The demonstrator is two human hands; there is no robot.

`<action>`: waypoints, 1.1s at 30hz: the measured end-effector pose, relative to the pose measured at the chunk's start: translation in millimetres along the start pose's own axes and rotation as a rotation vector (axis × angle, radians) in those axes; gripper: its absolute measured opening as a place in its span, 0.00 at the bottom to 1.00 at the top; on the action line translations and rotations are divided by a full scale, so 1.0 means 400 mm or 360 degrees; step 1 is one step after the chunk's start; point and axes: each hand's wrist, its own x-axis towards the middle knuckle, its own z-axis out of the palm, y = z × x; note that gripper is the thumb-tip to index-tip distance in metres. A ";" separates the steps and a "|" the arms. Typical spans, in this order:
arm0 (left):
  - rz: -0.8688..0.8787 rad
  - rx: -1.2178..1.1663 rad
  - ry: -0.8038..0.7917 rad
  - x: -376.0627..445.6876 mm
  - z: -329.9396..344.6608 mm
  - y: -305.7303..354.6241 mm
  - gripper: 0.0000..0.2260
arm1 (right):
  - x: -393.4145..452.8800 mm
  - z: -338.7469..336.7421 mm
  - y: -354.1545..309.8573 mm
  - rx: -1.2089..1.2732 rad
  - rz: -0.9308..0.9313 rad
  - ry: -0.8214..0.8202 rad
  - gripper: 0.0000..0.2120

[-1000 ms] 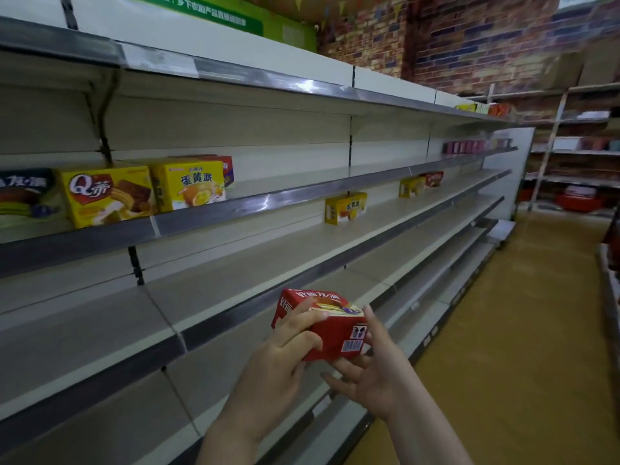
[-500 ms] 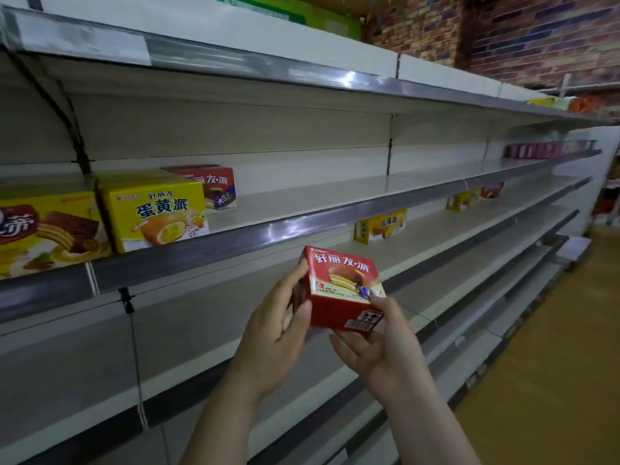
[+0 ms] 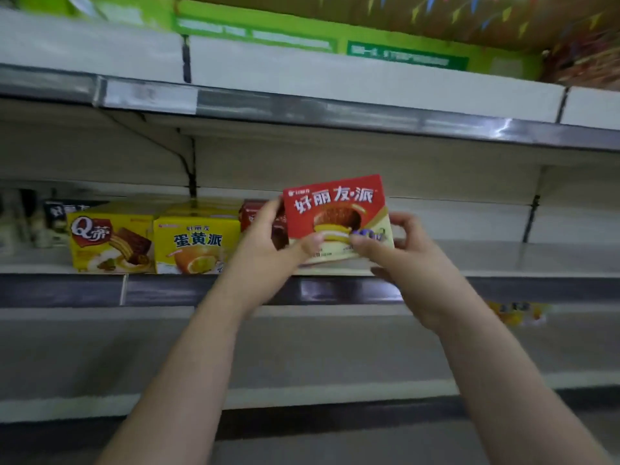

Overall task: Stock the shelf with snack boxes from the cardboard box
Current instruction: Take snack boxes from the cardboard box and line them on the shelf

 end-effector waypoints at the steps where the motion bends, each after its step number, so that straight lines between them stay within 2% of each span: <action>1: 0.0002 0.0069 0.0060 0.034 -0.005 0.001 0.32 | 0.055 0.002 -0.003 -0.0060 0.0002 -0.0087 0.27; 4: -0.0066 0.0452 0.0168 0.111 -0.010 -0.007 0.24 | 0.192 0.048 0.023 -0.0364 0.0020 -0.0239 0.28; 8: -0.0173 0.1047 0.0156 0.155 0.015 -0.044 0.22 | 0.266 0.108 0.064 -0.0659 0.0039 -0.0319 0.17; 9: -0.0184 0.1127 0.0118 0.159 0.022 -0.057 0.22 | 0.276 0.115 0.074 -0.0710 0.0053 -0.0297 0.18; 12: -0.0189 0.1297 0.0038 0.180 0.039 -0.091 0.28 | 0.303 0.148 0.095 -0.0925 0.0058 -0.0233 0.27; 15: -0.0325 0.1408 0.0050 0.211 0.049 -0.103 0.34 | 0.336 0.191 0.098 -0.1045 0.0118 -0.0227 0.29; 17: -0.0474 0.1437 0.0047 0.240 0.048 -0.116 0.38 | 0.356 0.221 0.094 -0.1071 0.0191 -0.0202 0.30; 19: -0.0480 0.1353 0.0089 0.267 0.053 -0.135 0.36 | 0.373 0.239 0.096 -0.1110 0.0220 -0.0171 0.28; 25: -0.0669 0.1113 0.0407 0.315 0.093 -0.143 0.37 | 0.400 0.258 0.100 -0.1172 0.0259 -0.0093 0.25; 28: -0.0670 0.1120 0.0382 0.313 0.101 -0.158 0.41 | 0.396 0.258 0.106 -0.1159 0.0290 -0.0070 0.22; 33: -0.0634 0.1190 0.0228 0.260 0.109 -0.130 0.41 | 0.360 0.252 0.109 -0.1233 0.0238 -0.0038 0.16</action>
